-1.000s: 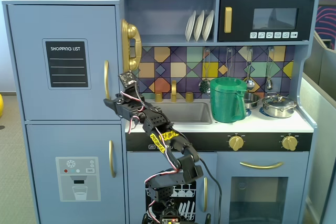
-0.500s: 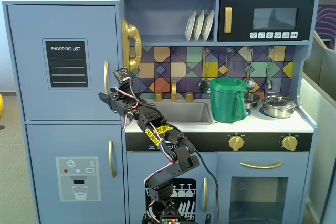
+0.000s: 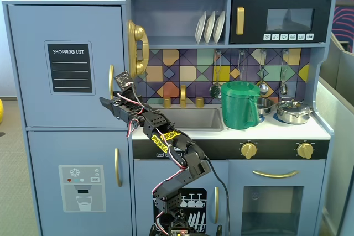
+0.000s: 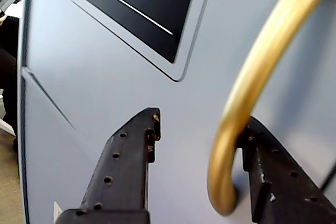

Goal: Open the left cabinet door

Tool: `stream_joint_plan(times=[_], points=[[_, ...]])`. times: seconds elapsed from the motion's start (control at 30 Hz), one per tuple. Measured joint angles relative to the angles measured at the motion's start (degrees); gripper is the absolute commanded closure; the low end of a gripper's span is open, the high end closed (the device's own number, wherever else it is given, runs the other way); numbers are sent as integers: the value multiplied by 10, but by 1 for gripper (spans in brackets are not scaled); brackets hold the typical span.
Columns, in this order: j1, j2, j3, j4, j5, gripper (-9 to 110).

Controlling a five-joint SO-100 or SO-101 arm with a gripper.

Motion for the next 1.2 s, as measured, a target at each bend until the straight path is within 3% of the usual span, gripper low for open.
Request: stream_joint_plan(times=[0.6,1.2], points=[[-165,122,121,-49,-176,92],[-93,363,231,11,-144,93]])
